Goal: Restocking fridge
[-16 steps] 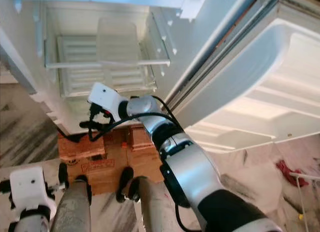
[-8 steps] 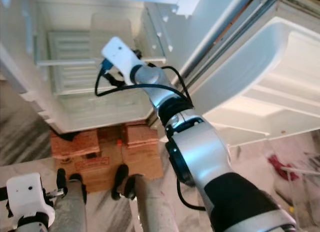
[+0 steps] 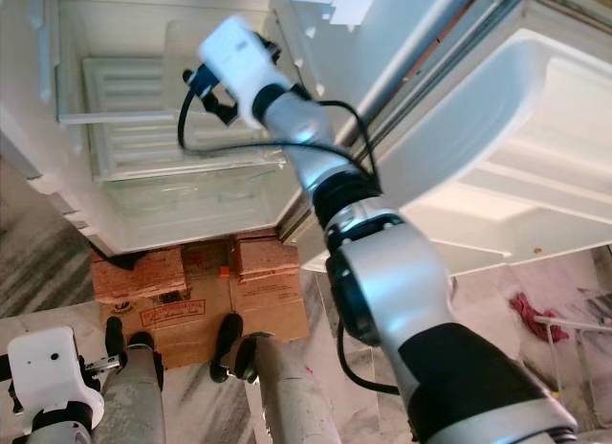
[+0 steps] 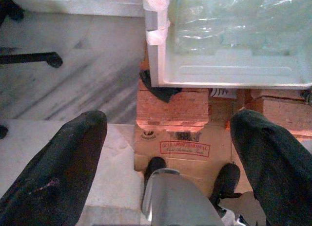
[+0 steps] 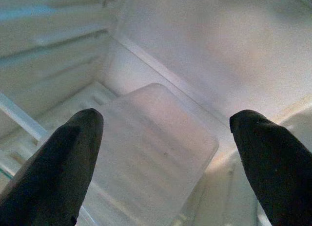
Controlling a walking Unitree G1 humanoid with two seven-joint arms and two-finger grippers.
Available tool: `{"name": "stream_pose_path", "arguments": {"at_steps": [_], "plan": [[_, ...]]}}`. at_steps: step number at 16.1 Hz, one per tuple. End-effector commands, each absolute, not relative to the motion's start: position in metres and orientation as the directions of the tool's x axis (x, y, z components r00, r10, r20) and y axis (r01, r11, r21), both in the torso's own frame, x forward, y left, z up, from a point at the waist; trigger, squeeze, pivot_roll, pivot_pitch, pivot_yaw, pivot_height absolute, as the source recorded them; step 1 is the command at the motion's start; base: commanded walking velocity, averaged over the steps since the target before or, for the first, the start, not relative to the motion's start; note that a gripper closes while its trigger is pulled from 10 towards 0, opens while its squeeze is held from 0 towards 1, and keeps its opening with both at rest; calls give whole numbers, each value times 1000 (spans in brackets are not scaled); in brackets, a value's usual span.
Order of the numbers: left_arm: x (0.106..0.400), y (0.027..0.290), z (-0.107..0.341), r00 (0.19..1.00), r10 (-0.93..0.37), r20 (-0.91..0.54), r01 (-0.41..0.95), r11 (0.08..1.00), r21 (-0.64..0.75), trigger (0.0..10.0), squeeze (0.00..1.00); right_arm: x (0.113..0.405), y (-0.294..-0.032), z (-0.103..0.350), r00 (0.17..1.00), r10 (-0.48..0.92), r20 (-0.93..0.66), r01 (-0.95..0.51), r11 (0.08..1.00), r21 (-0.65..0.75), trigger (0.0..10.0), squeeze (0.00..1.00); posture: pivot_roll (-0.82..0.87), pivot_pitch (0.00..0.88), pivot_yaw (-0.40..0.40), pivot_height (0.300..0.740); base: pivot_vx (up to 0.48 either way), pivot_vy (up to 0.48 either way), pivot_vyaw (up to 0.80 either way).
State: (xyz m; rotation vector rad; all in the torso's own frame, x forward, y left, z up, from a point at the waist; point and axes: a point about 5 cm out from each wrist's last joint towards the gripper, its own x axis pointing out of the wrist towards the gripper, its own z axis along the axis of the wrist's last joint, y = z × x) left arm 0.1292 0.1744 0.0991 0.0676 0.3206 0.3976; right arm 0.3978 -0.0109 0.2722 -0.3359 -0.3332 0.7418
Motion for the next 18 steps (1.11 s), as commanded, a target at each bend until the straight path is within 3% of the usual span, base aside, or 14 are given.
{"name": "stream_pose_path", "arguments": {"at_steps": [1,2,4,5,8,10,16,18], "plan": [[126,174,94,861,397,-319,-374,918,132,10000,0,394,-15,256,604,787,122,-729,608,-315,10000,157,388,379,-350,740,0,0,0],[126,173,92,862,393,-321,-372,919,129,10000,0,386,-13,238,449,892,50,-864,448,-229,10000,157,386,374,-347,740,0,0,0],[131,171,92,870,378,-317,-358,926,122,10000,0,374,-14,210,276,958,-77,-944,255,-207,10000,153,378,368,-341,740,0,0,0],[133,170,93,874,371,-315,-351,929,120,10000,0,370,-14,199,239,962,-132,-956,209,-207,10000,43,380,366,-337,740,0,0,0],[133,172,93,875,371,-312,-350,929,122,10000,0,363,-9,187,175,968,-180,-973,142,-183,10000,4,385,372,-334,740,0,0,0],[127,171,93,869,374,-324,-352,927,126,10000,0,361,1,180,232,942,-243,-951,168,-258,10000,0,384,389,-336,740,0,0,0],[107,163,92,847,378,-374,-362,925,117,10000,0,365,20,187,374,901,-218,-904,303,-301,10000,0,380,443,-362,740,0,0,0],[105,163,93,843,381,-379,-365,924,117,10000,0,371,23,191,482,844,-234,-857,398,-328,10000,0,379,455,-374,740,0,0,0]]}}
